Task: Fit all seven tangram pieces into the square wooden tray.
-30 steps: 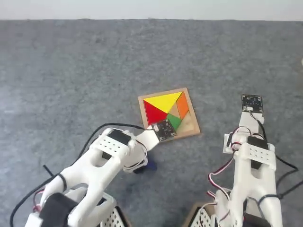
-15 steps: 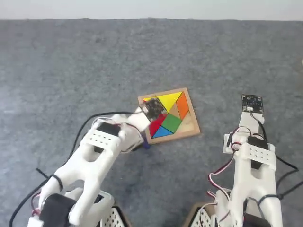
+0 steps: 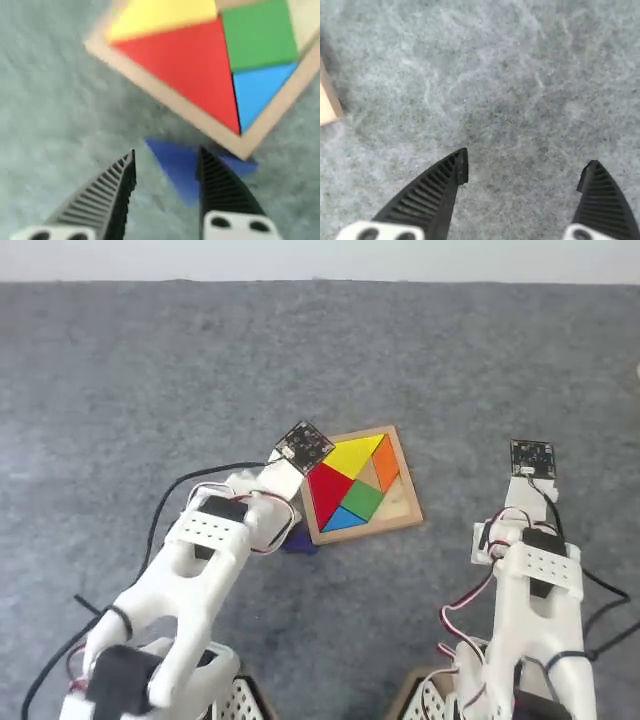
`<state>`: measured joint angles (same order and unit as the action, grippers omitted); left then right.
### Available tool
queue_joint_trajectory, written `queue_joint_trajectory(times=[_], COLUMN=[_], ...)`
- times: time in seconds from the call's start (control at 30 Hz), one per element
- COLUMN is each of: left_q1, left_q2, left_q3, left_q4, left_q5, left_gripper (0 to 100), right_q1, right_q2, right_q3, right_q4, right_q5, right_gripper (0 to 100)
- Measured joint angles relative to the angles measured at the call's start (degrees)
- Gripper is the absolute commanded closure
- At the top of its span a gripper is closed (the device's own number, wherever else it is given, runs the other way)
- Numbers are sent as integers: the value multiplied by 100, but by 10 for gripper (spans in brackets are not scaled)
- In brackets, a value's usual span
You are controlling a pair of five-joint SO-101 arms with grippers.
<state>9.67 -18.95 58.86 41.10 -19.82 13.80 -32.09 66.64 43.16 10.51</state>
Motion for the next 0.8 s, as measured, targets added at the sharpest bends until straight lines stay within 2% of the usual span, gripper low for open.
queue_joint_trajectory(times=[0.17, 0.3, 0.47, 0.63, 0.8], left_q1=[-26, -26, -44, -70, -114], left_q2=[624, 1354, 2312, 2453, 2444], left_q3=[-580, -1451, -2268, -2426, -2462], left_q4=[659, 1626, 2708, 3007, 2699], left_q5=[185, 202, 185, 176, 202], left_gripper=[808, 765, 759, 760, 760], right_q1=[0, 0, 0, 0, 9], right_q2=[0, 0, 0, 0, 0], right_q3=[0, 0, 0, 0, 0], right_q4=[0, 0, 0, 0, 0], right_q5=[0, 0, 0, 0, 0], right_gripper=[653, 653, 653, 653, 653])
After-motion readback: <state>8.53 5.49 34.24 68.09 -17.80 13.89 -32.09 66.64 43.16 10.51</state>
